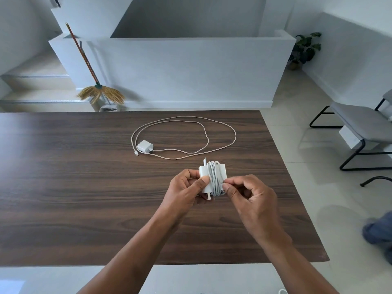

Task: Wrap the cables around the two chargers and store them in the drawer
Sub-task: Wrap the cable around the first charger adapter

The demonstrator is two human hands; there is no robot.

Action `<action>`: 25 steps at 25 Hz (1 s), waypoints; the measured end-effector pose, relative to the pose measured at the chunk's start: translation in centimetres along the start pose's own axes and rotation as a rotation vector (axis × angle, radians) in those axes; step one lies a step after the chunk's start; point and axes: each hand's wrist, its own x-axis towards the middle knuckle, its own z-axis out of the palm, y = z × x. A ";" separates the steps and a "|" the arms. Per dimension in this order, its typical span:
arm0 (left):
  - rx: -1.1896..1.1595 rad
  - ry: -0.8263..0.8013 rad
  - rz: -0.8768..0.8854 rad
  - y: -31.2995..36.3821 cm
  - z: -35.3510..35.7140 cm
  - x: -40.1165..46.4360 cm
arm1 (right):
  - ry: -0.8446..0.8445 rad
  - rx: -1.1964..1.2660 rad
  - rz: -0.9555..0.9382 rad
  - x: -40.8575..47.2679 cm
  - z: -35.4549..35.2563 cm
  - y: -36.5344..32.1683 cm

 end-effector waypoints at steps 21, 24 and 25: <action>-0.072 0.040 0.070 1.1 -1.0 -0.4 | 0.039 -0.020 -0.107 0.0 1.5 -1.0; -0.041 0.029 0.090 1.6 -1.1 -0.3 | 0.019 -0.020 -0.069 0.3 1.7 -1.2; -0.035 0.026 0.092 1.7 -1.2 -0.3 | 0.013 -0.003 -0.036 0.4 1.9 -1.3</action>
